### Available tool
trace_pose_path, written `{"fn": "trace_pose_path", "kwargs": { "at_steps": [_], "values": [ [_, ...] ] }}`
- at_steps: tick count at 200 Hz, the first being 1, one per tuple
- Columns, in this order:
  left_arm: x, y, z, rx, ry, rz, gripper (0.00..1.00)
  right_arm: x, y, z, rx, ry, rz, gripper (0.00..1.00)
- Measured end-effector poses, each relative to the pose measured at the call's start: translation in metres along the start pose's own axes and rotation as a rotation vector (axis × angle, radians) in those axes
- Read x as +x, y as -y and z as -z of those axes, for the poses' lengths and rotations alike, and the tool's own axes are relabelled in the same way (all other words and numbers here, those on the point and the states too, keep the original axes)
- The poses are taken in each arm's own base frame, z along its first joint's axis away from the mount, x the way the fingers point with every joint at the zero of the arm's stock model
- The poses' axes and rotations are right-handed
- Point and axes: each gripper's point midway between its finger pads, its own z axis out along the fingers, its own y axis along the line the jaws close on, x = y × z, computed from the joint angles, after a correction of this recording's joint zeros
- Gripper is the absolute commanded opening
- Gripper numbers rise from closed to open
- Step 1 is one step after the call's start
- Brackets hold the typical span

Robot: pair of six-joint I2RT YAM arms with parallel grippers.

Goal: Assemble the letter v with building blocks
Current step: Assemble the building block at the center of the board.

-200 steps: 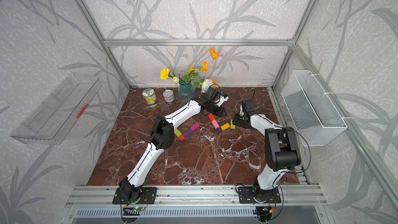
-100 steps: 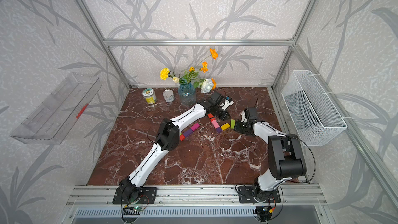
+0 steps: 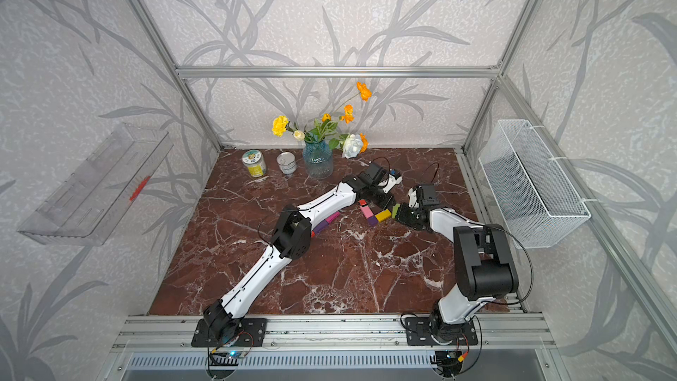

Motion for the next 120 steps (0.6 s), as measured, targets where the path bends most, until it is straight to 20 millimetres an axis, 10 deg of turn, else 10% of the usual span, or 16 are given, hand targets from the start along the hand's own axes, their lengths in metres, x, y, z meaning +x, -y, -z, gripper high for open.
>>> {"fn": "trace_pose_path", "kwargs": {
  "at_steps": [120],
  "values": [
    [-0.013,-0.008,0.0,-0.026,0.059,0.057,0.06,0.014,0.011,-0.018,0.014,-0.051,-0.044,0.0]
  ]
}}
